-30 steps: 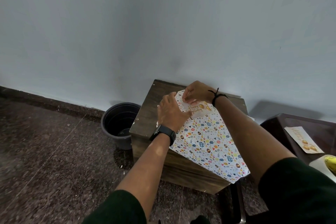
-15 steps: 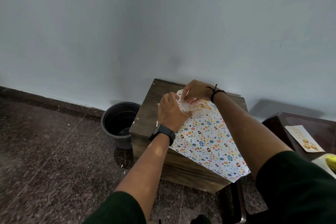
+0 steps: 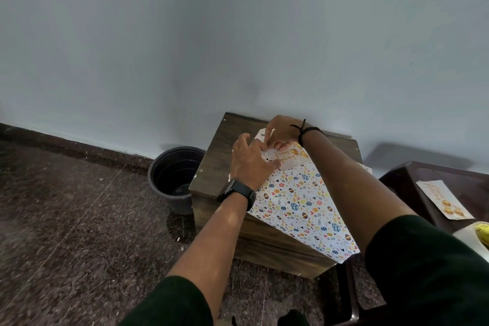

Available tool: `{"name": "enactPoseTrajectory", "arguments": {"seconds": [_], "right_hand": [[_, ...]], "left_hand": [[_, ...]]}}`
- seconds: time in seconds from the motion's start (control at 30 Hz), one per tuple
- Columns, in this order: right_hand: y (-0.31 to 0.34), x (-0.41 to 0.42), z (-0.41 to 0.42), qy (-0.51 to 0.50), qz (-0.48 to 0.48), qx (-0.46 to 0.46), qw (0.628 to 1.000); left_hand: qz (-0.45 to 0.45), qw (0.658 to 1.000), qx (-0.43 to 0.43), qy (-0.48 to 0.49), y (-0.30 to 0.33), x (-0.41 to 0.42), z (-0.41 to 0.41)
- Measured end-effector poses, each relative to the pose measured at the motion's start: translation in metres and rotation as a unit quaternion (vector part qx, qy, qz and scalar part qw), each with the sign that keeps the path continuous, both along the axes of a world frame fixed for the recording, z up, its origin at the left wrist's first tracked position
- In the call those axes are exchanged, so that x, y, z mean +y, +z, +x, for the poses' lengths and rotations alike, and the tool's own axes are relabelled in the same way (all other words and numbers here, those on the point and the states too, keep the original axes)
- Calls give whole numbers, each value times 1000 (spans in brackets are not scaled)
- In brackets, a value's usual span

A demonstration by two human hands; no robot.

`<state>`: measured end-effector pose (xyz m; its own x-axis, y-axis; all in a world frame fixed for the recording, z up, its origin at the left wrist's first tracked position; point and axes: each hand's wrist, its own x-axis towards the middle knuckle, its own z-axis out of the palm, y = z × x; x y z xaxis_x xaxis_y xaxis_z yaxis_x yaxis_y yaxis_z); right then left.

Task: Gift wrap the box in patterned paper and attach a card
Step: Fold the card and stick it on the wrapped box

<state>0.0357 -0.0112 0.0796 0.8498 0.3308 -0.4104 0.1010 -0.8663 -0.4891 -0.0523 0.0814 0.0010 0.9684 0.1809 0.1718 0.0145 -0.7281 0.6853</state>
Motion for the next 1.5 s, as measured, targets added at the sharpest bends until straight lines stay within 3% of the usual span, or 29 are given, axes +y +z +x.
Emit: {"name": "enactPoseTrajectory", "arguments": {"seconds": [0.27,0.63,0.8,0.93,1.03,1.13,1.5], "right_hand": [[4,-1,1,-8,-57,-22,998],[-17,-19,1,-136,55,-26,989],[-25,-17,-7,-85,-81,-158,980],[-42,-25,-28,-135,96,-250,954],[-56,-32,-47,-51,111,-308,944],[-69,-36,-58,18,53,-333,941],[-69,-33,-74,89,-86,-353,928]], "left_hand": [[7,1000,-18,-2,-1,-2,-3],[16,1000,-15,8,0,-1,-3],[44,999,1,1,2,0,-3],[66,998,17,-4,1,0,-1],[71,997,13,-9,0,-1,0],[62,998,9,1,0,-3,-1],[68,997,-27,30,5,-10,-5]]}}
